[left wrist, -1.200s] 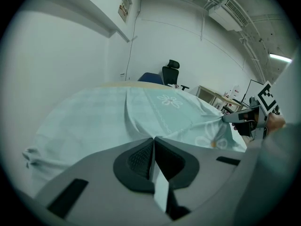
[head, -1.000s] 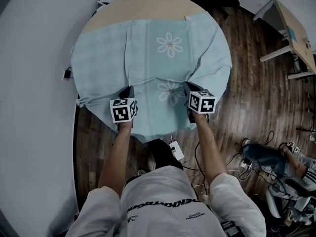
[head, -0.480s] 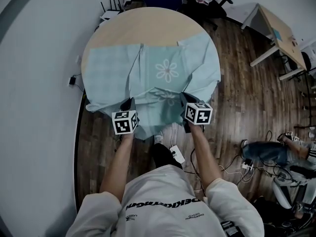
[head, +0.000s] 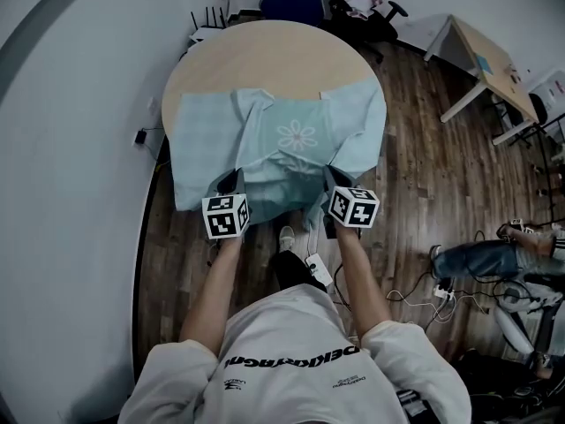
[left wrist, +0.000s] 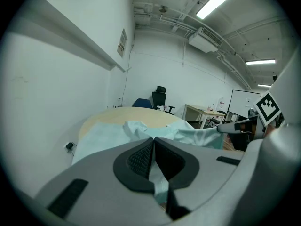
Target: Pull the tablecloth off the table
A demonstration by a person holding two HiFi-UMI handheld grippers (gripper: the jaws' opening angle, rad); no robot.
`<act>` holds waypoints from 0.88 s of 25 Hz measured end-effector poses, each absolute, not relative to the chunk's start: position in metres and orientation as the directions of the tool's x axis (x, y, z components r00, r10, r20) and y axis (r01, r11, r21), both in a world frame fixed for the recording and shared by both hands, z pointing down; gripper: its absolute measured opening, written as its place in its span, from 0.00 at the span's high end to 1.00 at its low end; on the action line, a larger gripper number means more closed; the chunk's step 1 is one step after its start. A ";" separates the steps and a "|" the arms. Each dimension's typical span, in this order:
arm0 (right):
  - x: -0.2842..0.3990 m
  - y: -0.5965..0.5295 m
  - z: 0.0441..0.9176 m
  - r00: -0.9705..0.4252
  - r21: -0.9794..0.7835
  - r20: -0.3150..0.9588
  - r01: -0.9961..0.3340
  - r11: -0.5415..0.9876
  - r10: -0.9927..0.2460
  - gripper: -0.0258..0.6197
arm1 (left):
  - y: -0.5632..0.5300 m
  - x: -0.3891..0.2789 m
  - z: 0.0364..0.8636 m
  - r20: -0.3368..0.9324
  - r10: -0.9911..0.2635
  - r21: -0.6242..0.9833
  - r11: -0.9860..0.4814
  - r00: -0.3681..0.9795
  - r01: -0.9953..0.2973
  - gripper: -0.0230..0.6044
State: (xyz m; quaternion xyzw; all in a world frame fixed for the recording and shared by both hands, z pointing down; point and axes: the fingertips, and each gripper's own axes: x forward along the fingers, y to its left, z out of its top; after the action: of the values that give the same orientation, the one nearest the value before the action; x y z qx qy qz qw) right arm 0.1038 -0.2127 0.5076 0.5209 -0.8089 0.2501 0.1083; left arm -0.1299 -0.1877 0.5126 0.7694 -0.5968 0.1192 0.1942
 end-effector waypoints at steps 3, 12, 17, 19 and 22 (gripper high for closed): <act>0.094 -0.173 0.496 -0.443 -0.306 0.405 -0.890 0.339 -0.799 0.91 | -0.152 -0.132 0.498 0.392 -0.881 0.151 -0.222 0.265 -0.963 0.94; 0.074 -0.052 0.466 -0.445 -0.281 0.372 -0.890 0.359 -0.814 0.91 | -0.032 -0.127 0.464 0.338 -0.897 0.099 -0.265 0.283 -0.959 0.94; 0.056 0.002 0.462 -0.460 -0.308 0.360 -0.880 0.362 -0.811 0.91 | 0.022 -0.133 0.452 0.314 -0.903 0.077 -0.283 0.293 -0.956 0.94; 0.051 0.020 0.462 -0.464 -0.300 0.367 -0.879 0.370 -0.806 0.91 | 0.040 -0.132 0.449 0.308 -0.902 0.066 -0.296 0.301 -0.953 0.94; 0.050 0.041 0.453 -0.459 -0.301 0.360 -0.881 0.364 -0.812 0.91 | 0.060 -0.134 0.437 0.296 -0.904 0.063 -0.304 0.309 -0.951 0.94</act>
State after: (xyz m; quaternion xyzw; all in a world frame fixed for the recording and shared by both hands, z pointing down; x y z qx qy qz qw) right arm 0.0501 0.0412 0.4526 0.5148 -0.8226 0.2298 0.0749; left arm -0.1345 0.0603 0.4374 0.8010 -0.5788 0.1027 0.1133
